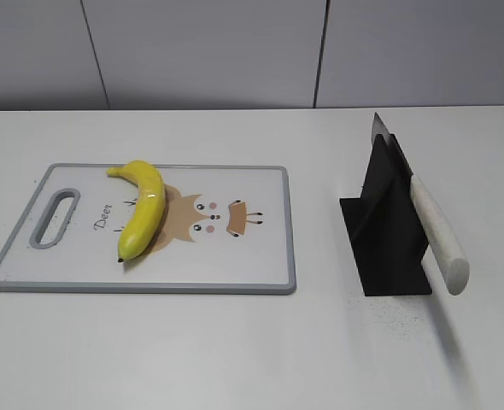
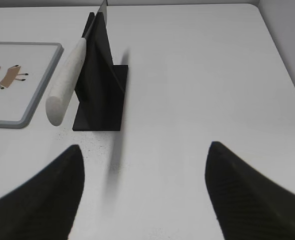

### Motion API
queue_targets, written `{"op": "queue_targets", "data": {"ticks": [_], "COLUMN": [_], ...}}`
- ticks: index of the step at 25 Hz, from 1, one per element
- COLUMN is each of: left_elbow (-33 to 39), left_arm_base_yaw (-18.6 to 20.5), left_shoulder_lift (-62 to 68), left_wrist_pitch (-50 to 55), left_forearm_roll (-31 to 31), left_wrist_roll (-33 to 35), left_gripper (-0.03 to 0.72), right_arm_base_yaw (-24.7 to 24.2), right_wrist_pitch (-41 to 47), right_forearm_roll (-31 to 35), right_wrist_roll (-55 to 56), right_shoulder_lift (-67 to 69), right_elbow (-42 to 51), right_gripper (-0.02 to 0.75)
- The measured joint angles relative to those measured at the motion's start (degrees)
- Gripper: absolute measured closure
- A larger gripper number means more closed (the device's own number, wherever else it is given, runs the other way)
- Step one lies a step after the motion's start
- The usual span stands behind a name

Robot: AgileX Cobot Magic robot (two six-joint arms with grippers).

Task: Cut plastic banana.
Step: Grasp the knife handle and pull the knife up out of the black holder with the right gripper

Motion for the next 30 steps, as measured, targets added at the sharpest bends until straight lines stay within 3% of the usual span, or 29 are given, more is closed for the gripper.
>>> {"op": "queue_targets", "data": {"ticks": [30], "left_elbow": [0.0], "left_arm_base_yaw": [0.0], "left_shoulder_lift": [0.0], "left_wrist_pitch": [0.0], "left_forearm_roll": [0.0], "left_wrist_roll": [0.0], "left_gripper": [0.167], "right_arm_base_yaw": [0.0], "right_wrist_pitch": [0.0], "right_forearm_roll": [0.0], "right_wrist_roll": [0.0], "right_shoulder_lift": [0.0], "right_elbow": [0.0], "right_gripper": [0.148]}}
